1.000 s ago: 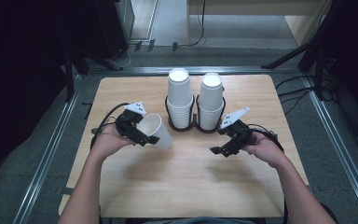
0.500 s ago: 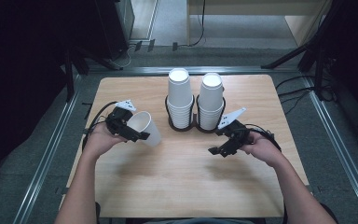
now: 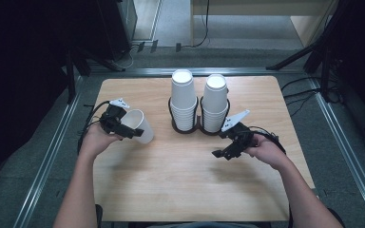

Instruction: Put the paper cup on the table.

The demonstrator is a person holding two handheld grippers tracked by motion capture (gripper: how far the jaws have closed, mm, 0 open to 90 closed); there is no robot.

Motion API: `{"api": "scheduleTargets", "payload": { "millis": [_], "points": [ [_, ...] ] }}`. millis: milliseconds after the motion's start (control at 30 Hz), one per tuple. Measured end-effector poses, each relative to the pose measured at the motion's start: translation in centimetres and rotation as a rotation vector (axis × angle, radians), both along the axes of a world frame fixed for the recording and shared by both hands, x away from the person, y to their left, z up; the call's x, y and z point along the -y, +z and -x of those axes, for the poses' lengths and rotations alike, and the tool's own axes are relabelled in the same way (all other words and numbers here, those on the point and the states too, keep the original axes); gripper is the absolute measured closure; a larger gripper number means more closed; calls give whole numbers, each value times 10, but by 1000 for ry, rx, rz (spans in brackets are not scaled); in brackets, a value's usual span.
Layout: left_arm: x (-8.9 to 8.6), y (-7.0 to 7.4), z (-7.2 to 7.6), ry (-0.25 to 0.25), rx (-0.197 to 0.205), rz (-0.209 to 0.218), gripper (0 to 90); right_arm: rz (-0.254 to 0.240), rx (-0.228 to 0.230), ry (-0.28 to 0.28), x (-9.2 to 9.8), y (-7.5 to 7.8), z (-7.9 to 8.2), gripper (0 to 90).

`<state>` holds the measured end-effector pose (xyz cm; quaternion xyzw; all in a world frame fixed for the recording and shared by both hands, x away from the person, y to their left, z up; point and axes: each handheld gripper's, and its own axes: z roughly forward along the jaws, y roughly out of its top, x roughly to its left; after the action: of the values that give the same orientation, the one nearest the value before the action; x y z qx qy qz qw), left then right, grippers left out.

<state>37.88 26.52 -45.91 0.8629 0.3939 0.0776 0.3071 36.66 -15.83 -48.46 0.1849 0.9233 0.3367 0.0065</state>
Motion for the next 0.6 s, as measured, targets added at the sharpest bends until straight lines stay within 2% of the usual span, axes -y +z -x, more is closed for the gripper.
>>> {"api": "scheduleTargets", "payload": {
  "millis": [367,467,600],
  "points": [
    [-18,-5,-10,79,4,-34,92,14,0,-8,3,-2,1,180],
    [-21,-8,-13,90,6,-71,90,13,2,-9,4,-3,2,181],
    [-25,-9,-16,113,22,-96,87,12,2,-14,7,-3,3,181]
  ]
}}
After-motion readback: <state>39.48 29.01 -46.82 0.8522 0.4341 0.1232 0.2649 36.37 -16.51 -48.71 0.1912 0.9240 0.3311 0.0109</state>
